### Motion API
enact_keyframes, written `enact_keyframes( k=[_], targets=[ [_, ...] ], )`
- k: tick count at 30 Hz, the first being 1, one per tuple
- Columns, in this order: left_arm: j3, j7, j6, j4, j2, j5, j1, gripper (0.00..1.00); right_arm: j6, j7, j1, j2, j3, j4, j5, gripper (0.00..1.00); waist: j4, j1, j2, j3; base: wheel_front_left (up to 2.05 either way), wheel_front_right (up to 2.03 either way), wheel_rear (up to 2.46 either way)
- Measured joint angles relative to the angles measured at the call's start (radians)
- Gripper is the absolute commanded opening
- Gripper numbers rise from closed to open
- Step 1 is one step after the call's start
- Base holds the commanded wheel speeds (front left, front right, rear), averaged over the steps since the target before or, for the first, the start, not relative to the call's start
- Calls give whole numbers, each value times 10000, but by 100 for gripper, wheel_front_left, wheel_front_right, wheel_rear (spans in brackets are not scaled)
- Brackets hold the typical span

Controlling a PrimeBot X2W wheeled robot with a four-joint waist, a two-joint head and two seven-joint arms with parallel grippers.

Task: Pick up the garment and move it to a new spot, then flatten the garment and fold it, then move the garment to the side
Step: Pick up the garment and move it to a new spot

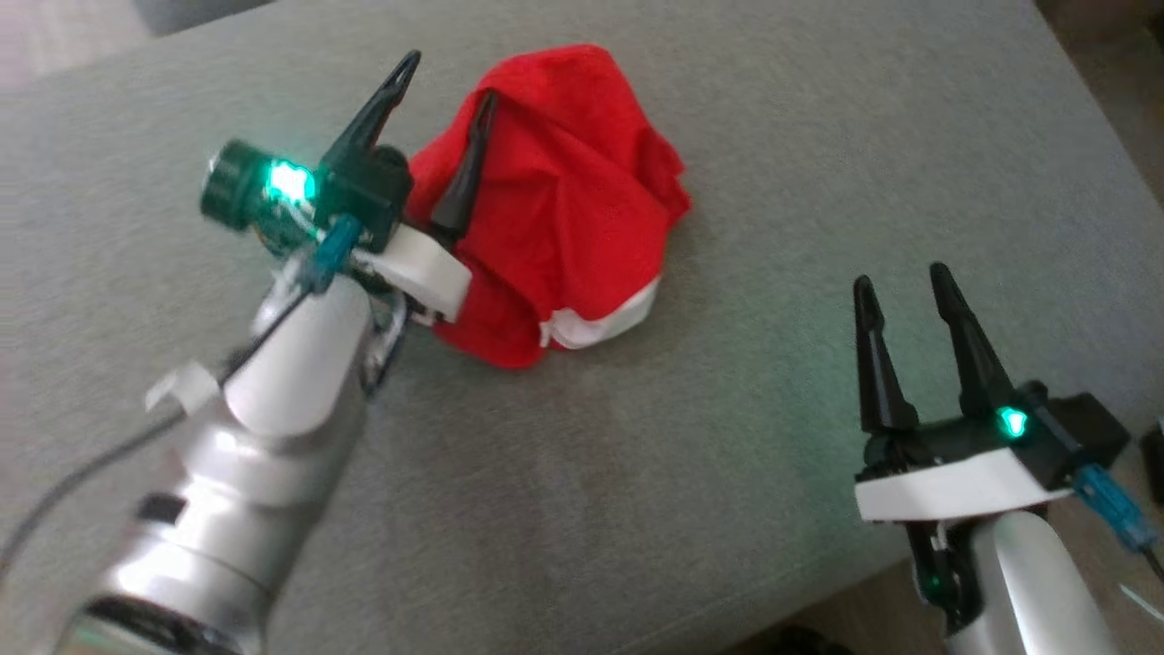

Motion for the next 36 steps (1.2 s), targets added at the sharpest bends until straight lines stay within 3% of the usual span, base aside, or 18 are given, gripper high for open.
enact_keyframes(
  k=[2, 4, 8, 12, 16, 24, 36],
  targets=[
    [520, -67, 182, -382, -303, -493, 584, 100, 0, 0, 139, 4, -180, 63, -128, 100, 258, -1, 0, -184, 0, 0, 0],
    [1139, -71, 506, -1611, -527, -809, 1618, 100, 0, 0, 391, 0, -368, 77, -307, 100, 581, -2, 0, -449, 0, 0, 0],
    [2036, -100, 1064, -3774, -644, -539, 4027, 100, 0, 2, 948, 8, -612, 121, -675, 100, 1278, -6, 0, -1149, 0, 0, 0],
    [2370, -113, 1572, -4780, -713, 23, 6371, 100, 0, 2, 1551, 13, -1032, 180, -819, 100, 2068, -6, 0, -1857, 0, 0, 0],
    [2604, -115, 1643, -5605, -849, 318, 7934, 100, 0, 2, 2122, 23, -1269, 353, -922, 100, 2864, -6, 1, -2455, 0, 0, 0],
    [2936, -115, 1478, -6652, -903, 681, 9678, 100, 0, 2, 2758, 33, -1277, 506, -836, 100, 3704, -6, 1, -3439, 0, 0, 0],
    [3104, -115, 1499, -6730, -909, 1066, 10278, 100, 0, 2, 3024, 42, -984, 650, -742, 100, 3801, -3, 1, -3838, 0, 0, 0]
  ],
)
